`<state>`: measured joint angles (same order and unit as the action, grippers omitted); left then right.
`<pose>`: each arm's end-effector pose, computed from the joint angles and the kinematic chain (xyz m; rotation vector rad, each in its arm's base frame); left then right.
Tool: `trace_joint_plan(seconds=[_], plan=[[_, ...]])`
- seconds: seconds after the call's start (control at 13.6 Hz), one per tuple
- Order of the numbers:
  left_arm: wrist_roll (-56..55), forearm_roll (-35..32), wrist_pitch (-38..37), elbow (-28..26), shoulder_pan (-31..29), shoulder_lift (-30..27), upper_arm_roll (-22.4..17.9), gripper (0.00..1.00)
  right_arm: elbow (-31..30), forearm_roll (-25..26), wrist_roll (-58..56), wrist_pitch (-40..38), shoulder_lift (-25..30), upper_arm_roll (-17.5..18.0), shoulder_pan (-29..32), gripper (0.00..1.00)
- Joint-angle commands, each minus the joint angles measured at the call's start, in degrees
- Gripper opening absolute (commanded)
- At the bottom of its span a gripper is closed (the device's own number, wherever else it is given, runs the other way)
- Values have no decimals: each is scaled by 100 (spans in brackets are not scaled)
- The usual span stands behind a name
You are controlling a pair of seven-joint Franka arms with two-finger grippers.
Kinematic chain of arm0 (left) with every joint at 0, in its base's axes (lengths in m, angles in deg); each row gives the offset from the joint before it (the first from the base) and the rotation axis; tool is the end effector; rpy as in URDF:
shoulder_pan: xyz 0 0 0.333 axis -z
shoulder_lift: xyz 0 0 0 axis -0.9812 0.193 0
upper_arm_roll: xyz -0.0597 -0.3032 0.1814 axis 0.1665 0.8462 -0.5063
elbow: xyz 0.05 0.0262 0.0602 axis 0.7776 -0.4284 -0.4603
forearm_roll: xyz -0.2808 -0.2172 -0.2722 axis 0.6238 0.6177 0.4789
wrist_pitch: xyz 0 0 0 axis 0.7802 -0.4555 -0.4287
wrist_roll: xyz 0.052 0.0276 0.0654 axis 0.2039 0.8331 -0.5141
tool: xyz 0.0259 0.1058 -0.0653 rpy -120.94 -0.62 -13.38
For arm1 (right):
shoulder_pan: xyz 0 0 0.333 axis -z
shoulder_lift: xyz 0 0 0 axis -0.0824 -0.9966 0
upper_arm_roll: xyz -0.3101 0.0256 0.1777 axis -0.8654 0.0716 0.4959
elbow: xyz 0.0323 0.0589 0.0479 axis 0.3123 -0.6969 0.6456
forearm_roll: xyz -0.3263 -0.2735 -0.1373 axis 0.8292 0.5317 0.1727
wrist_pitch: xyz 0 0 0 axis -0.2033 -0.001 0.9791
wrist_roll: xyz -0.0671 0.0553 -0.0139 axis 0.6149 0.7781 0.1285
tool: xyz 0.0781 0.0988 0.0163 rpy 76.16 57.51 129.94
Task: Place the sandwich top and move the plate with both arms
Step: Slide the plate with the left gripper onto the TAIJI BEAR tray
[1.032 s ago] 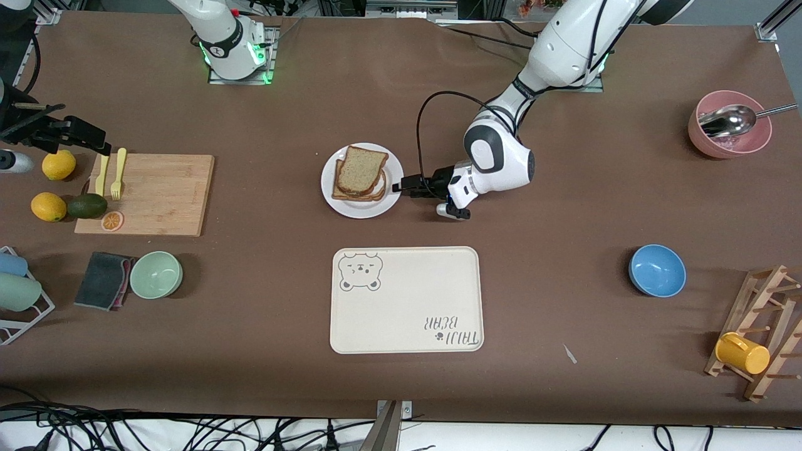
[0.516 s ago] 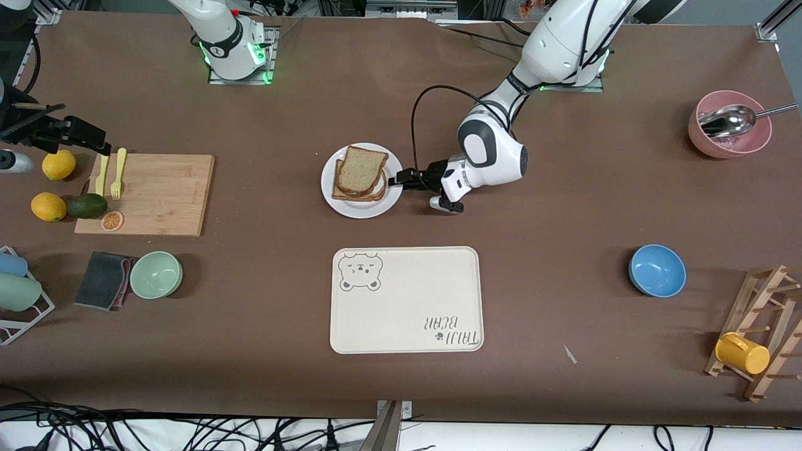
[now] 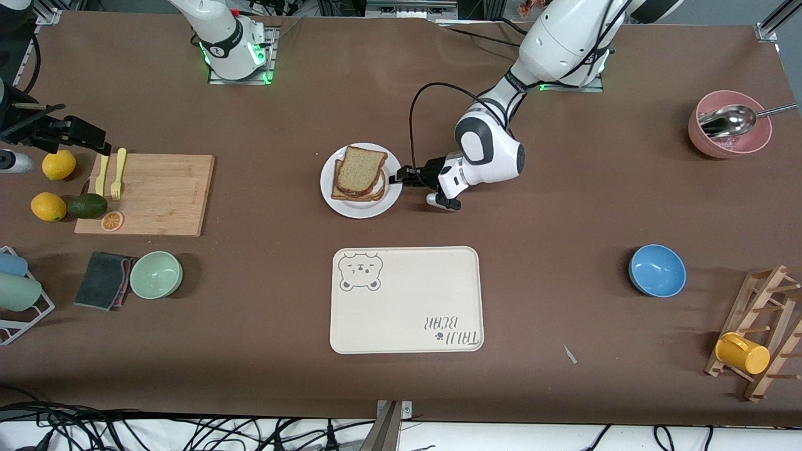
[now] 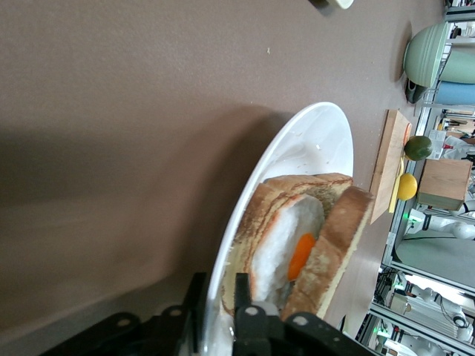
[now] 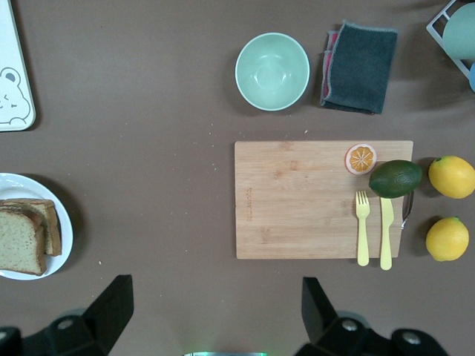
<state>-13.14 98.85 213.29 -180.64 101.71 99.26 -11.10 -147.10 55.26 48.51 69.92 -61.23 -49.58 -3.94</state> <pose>0.4641 -0.4506 0.0922 2.1615 0.1082 -0.1765 0.6080 -0.0247 0.6028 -3.1348 0.0473 0.1534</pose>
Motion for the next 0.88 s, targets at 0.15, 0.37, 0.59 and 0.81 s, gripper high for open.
trace_joint_plan(seconds=[0.15,0.37,0.59,0.81], plan=[[746,549,35,-165,19,-74,-7,9,81,-93,-79,-82,26,58,88,100],[764,567,9,-165,10,-83,-7,0,81,-93,-79,-91,35,49,88,100],[764,567,-26,-165,-34,-101,-7,0,81,-93,-79,-91,35,49,88,100],[782,567,-105,-165,-139,-153,-7,0,81,-93,-79,-91,35,49,88,100]])
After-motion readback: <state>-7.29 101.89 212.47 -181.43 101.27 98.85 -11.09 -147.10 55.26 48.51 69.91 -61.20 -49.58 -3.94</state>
